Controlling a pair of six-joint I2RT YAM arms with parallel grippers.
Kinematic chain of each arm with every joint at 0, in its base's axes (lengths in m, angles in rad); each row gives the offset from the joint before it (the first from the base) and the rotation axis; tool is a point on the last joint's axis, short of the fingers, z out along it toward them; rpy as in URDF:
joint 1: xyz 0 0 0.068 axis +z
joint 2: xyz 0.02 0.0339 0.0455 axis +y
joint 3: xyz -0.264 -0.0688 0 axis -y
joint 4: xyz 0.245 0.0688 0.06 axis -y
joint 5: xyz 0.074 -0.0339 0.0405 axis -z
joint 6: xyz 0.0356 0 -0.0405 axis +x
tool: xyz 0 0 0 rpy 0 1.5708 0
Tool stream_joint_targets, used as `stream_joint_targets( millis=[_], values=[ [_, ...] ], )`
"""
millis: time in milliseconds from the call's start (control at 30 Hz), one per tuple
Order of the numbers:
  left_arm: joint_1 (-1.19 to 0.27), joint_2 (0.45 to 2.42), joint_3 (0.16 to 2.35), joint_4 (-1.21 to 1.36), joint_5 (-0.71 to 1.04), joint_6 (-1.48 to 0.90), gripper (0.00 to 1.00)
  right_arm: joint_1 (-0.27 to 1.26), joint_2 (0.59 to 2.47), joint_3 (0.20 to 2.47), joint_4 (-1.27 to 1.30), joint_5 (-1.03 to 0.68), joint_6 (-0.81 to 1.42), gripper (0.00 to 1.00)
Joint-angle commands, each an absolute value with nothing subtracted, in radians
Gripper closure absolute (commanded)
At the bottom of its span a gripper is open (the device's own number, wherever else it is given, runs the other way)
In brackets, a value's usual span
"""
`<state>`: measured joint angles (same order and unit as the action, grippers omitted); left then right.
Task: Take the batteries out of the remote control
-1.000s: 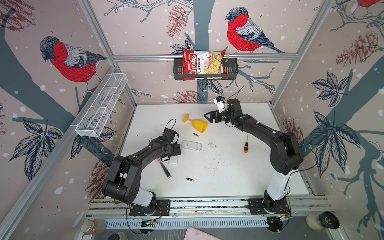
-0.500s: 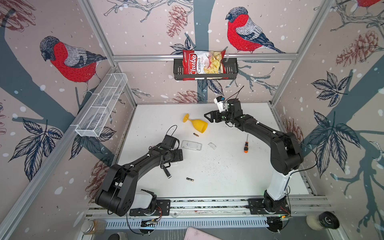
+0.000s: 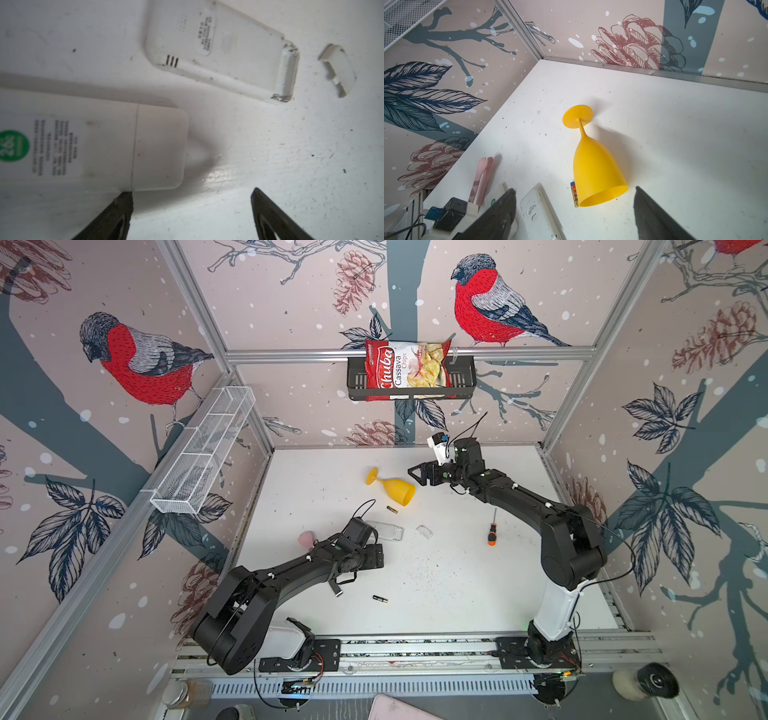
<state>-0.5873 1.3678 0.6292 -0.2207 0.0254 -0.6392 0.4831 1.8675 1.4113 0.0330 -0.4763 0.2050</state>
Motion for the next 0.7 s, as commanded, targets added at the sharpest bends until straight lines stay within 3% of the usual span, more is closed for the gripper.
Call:
stream_joint_targets(
  millis=[0,367,533,667],
  values=[
    [-0.592,1.362,0.661,-0.19,0.0,-0.642,0.12,0.485,1.873,1.416,0.049,-0.485,0.19,0.12],
    [-0.595,1.324,0.892,-0.379,-0.114,-0.253,0.04,0.466,1.802,1.332,0.149,-0.519,0.165,0.07],
    [-0.595,1.331,0.936,-0.394,-0.066,0.018,0.04,0.429,1.737,1.274,0.204,-0.537,0.184,0.0],
    [-0.588,1.326,0.893,-0.374,-0.016,0.269,0.04,0.402,1.706,1.232,0.239,-0.527,0.222,0.0]
  ],
)
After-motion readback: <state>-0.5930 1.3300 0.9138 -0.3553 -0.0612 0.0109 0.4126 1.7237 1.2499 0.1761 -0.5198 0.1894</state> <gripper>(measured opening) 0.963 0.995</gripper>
